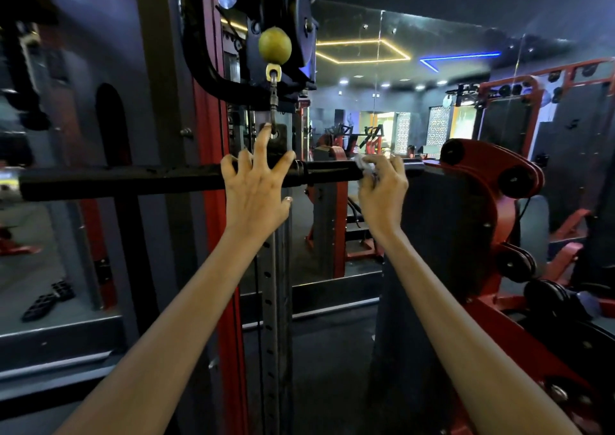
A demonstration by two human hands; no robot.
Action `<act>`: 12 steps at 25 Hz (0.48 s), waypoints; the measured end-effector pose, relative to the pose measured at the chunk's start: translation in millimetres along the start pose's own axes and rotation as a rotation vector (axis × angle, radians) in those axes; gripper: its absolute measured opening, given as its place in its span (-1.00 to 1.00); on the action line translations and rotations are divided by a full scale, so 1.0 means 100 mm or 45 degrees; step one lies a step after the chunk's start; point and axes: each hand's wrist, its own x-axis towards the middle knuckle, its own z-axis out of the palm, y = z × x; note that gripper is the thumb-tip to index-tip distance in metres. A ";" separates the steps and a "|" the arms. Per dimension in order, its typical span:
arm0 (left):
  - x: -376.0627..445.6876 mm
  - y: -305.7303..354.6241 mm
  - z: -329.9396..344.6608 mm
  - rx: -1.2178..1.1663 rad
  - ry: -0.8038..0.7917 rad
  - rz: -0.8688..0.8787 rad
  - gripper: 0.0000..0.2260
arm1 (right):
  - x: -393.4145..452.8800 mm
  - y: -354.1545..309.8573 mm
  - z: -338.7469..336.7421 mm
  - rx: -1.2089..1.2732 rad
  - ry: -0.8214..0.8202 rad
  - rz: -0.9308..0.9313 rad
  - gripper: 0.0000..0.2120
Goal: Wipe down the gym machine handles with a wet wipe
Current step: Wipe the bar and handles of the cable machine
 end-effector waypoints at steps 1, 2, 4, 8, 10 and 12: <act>0.00 0.00 0.00 -0.002 -0.008 0.001 -0.34 | -0.04 -0.07 0.03 0.028 -0.035 -0.039 -0.80; 0.00 -0.01 -0.02 -0.015 -0.029 0.005 -0.33 | -0.07 -0.16 0.05 0.045 -0.071 -0.080 -0.80; 0.01 -0.07 -0.09 -0.044 -0.120 0.056 -0.27 | -0.10 -0.32 0.07 0.033 -0.150 -0.159 -0.79; -0.02 -0.39 -0.25 -0.235 -0.238 0.216 -0.15 | -0.05 -0.46 0.08 -0.048 -0.176 -0.203 -0.77; -0.05 -0.65 -0.28 -0.209 -0.225 0.154 -0.17 | -0.06 -0.48 0.11 -0.063 -0.096 -0.132 -0.75; -0.08 -0.97 -0.29 -0.137 -0.262 0.073 -0.29 | -0.19 -0.57 0.22 -0.117 -0.031 -0.109 -0.74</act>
